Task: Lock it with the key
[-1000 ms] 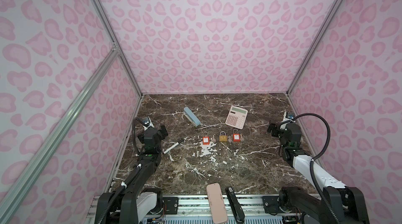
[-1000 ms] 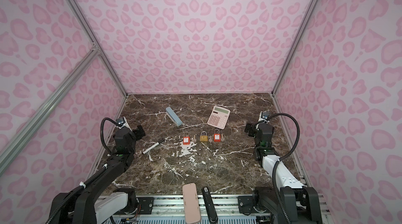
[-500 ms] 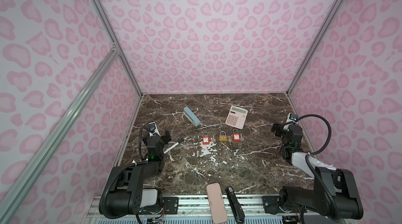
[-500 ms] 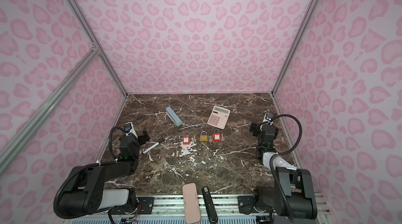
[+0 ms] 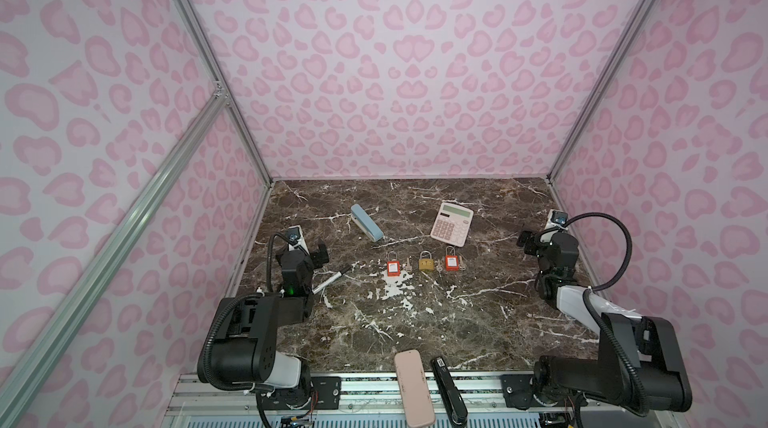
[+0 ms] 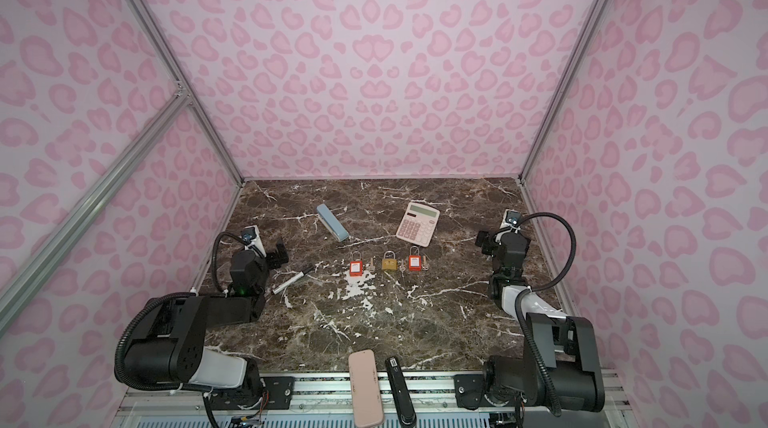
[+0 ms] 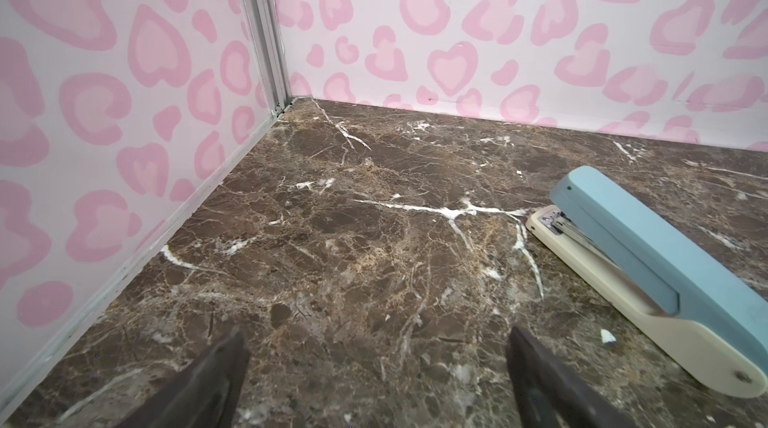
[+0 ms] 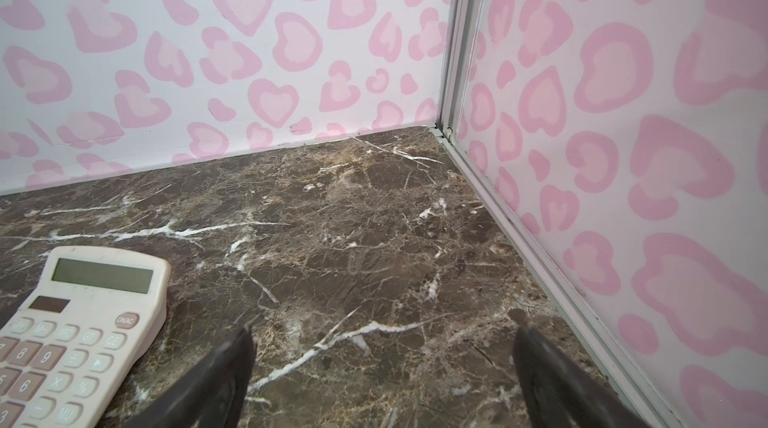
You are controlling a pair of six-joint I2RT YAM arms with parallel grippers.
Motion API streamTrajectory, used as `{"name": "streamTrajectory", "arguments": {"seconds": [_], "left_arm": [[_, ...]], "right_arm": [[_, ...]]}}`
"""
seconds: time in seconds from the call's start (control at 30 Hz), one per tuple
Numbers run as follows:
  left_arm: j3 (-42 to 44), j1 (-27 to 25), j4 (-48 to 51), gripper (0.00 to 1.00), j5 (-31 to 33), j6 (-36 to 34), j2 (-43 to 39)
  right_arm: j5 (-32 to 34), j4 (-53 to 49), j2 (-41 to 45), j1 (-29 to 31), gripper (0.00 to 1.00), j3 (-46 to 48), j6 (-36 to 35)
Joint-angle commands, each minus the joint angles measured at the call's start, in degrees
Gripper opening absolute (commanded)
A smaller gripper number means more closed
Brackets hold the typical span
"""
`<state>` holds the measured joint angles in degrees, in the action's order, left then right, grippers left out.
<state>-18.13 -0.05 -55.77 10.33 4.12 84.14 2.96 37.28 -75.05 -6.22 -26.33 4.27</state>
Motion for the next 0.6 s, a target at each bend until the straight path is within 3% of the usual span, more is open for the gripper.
{"name": "streamTrajectory", "arguments": {"seconds": [0.0,0.23,0.43,0.57], "left_arm": [[-0.4,0.0,-0.7,0.98,-0.5,-0.3,0.2],[-0.5,0.0,-0.7,0.97,-0.5,-0.4,0.2],[-0.5,0.0,-0.7,0.98,-0.4,-0.4,0.2],[-0.5,0.0,-0.7,0.98,-0.5,-0.4,0.2]], "right_arm": [[-0.7,-0.3,0.9,0.1,0.99,1.0,-0.2],[-2.5,-0.2,-0.1,0.4,0.99,2.4,2.0],[-3.0,18.9,-6.7,1.8,0.99,10.4,1.2],[0.5,32.0,-15.0,7.3,0.99,12.3,-4.5]]}}
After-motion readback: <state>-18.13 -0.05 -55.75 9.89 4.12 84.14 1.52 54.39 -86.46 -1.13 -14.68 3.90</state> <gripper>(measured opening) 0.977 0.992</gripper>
